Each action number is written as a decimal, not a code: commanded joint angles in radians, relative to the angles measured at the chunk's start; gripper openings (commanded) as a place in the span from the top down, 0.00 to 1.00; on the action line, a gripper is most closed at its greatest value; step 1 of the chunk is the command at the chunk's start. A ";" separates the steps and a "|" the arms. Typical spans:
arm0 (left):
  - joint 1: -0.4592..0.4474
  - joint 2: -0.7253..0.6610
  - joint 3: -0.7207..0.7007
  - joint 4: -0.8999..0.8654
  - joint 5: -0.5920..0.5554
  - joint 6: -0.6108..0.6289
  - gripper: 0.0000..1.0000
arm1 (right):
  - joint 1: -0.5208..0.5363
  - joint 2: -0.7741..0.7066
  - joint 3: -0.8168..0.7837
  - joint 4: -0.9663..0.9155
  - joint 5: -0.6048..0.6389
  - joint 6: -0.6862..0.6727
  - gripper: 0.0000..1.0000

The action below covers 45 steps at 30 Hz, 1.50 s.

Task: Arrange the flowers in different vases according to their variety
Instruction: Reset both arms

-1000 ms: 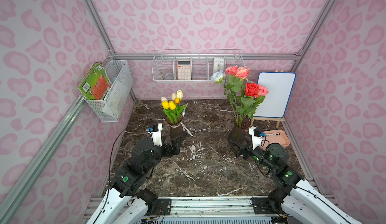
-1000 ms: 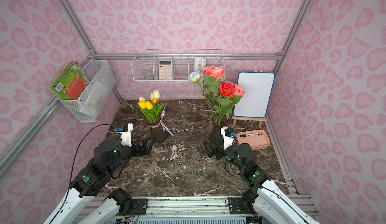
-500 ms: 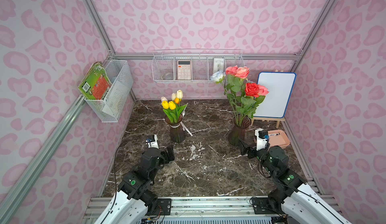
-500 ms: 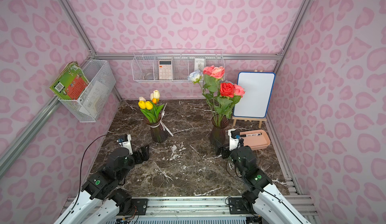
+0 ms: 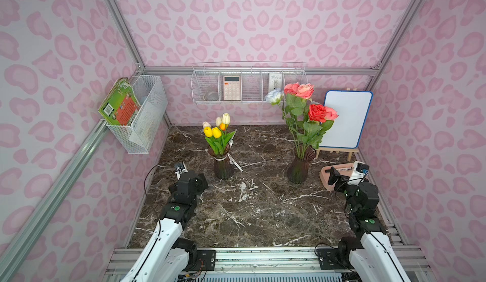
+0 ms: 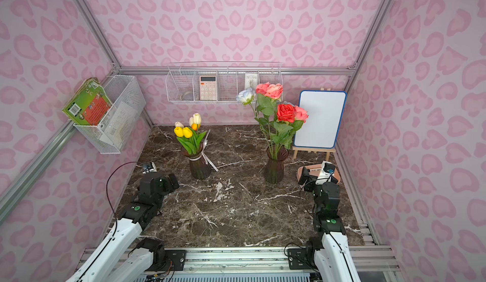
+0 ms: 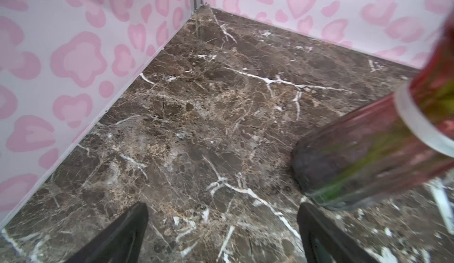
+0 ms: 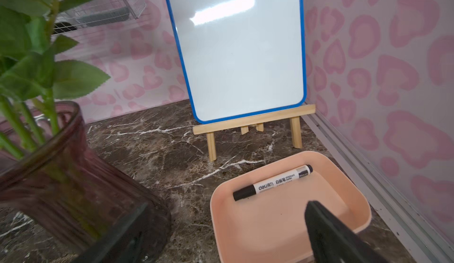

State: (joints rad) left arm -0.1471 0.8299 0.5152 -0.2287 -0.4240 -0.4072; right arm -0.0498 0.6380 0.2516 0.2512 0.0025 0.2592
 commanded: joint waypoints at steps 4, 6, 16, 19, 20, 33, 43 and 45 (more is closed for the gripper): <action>0.155 0.155 0.003 0.228 0.139 0.097 0.01 | -0.024 0.139 -0.062 0.364 0.003 0.018 0.01; 0.196 0.223 0.011 0.280 0.194 0.106 0.01 | -0.024 0.194 -0.093 0.476 0.010 0.008 0.01; 0.265 0.418 -0.065 0.608 0.389 0.228 0.01 | -0.022 0.444 -0.172 0.819 0.041 -0.080 0.01; 0.265 0.464 -0.114 0.780 0.427 0.255 0.01 | -0.015 0.533 -0.201 0.953 0.043 -0.095 0.01; 0.264 0.482 -0.111 0.799 0.444 0.258 0.01 | -0.011 0.568 -0.209 1.001 0.044 -0.098 0.01; 0.157 0.593 -0.044 0.831 0.406 0.385 0.01 | 0.112 0.707 -0.209 1.190 0.179 -0.236 0.01; 0.158 0.750 -0.096 1.099 0.593 0.493 0.01 | 0.067 0.898 -0.085 1.140 0.064 -0.236 0.01; 0.159 0.743 -0.092 1.081 0.593 0.494 0.01 | 0.065 0.907 -0.017 1.014 0.044 -0.240 0.01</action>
State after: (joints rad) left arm 0.0116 1.5764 0.4206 0.7551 0.1177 0.0570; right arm 0.0166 1.5429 0.1753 1.4166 0.0872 0.0296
